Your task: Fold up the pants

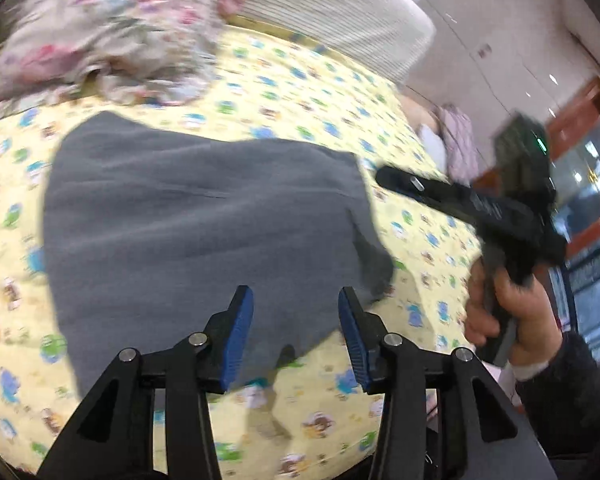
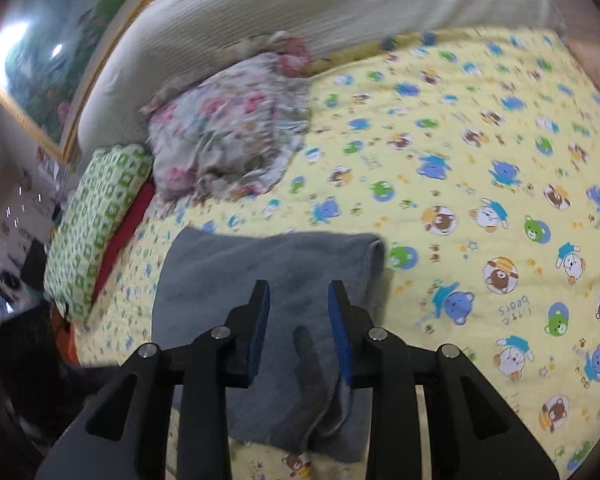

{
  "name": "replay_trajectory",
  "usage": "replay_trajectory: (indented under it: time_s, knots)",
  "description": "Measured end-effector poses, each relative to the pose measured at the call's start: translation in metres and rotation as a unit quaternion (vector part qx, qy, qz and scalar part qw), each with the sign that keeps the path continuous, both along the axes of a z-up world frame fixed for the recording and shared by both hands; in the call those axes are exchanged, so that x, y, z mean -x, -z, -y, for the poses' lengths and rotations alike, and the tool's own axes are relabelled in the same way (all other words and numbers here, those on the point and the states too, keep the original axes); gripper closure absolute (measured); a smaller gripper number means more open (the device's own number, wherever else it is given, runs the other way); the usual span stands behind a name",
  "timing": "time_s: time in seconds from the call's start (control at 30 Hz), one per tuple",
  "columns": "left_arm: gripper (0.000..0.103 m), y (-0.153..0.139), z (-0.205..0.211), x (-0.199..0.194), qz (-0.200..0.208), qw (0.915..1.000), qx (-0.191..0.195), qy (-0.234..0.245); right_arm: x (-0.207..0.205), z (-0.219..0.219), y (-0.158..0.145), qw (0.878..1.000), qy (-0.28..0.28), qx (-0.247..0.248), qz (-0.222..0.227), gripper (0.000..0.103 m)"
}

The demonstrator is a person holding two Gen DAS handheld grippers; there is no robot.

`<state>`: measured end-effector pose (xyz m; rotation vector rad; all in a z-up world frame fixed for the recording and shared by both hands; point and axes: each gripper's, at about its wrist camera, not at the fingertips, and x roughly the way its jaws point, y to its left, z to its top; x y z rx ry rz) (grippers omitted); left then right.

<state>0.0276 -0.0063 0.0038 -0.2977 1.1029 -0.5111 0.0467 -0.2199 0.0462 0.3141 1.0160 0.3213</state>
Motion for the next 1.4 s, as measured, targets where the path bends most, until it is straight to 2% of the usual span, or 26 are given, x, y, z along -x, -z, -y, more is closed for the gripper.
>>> replay_trajectory:
  time_s: [0.1,0.13,0.3,0.37,0.47,0.8,0.93,1.0,1.07,1.27,1.4]
  knots:
    - [0.058,0.002,-0.028,-0.002,-0.006,0.9994,-0.007,-0.033,0.009,-0.014,0.004,0.999,-0.003,0.043,-0.003,0.048]
    - [0.058,0.004,-0.039,-0.005,-0.010,0.9988,-0.009,-0.047,0.010,-0.016,0.007,0.999,-0.001,0.051,-0.006,0.046]
    - [0.058,0.011,-0.071,-0.008,-0.018,0.9963,-0.020,-0.081,0.022,-0.013,0.021,0.998,0.011,0.053,-0.030,0.046]
    - [0.054,0.015,-0.082,-0.011,-0.020,0.9953,-0.025,-0.092,0.027,-0.013,0.022,0.998,0.017,0.053,-0.033,0.045]
    - [0.049,0.018,-0.096,-0.011,-0.025,0.9937,-0.026,-0.106,0.031,-0.013,0.025,0.997,0.023,0.061,-0.039,0.041]
    - [0.048,0.034,-0.113,-0.018,-0.042,0.9913,-0.042,-0.118,0.029,-0.014,0.026,0.997,0.028,0.062,-0.043,0.029]
    - [0.042,0.042,-0.121,-0.021,-0.051,0.9890,-0.042,-0.132,0.027,-0.008,0.033,0.997,0.036,0.049,-0.056,0.028]
    - [0.032,0.045,-0.124,-0.022,-0.056,0.9882,-0.043,-0.136,0.026,-0.005,0.038,0.997,0.040,0.036,-0.064,0.028]
    - [0.027,0.052,-0.127,-0.025,-0.066,0.9872,-0.037,-0.140,0.026,-0.004,0.042,0.996,0.043,0.028,-0.070,0.028]
    - [0.027,0.075,-0.132,-0.039,-0.100,0.9835,-0.020,-0.150,0.020,-0.002,0.059,0.995,0.046,0.009,-0.088,0.025]
    - [0.026,0.088,-0.128,-0.049,-0.113,0.9828,-0.009,-0.146,0.014,0.003,0.070,0.994,0.047,-0.020,-0.094,0.022]
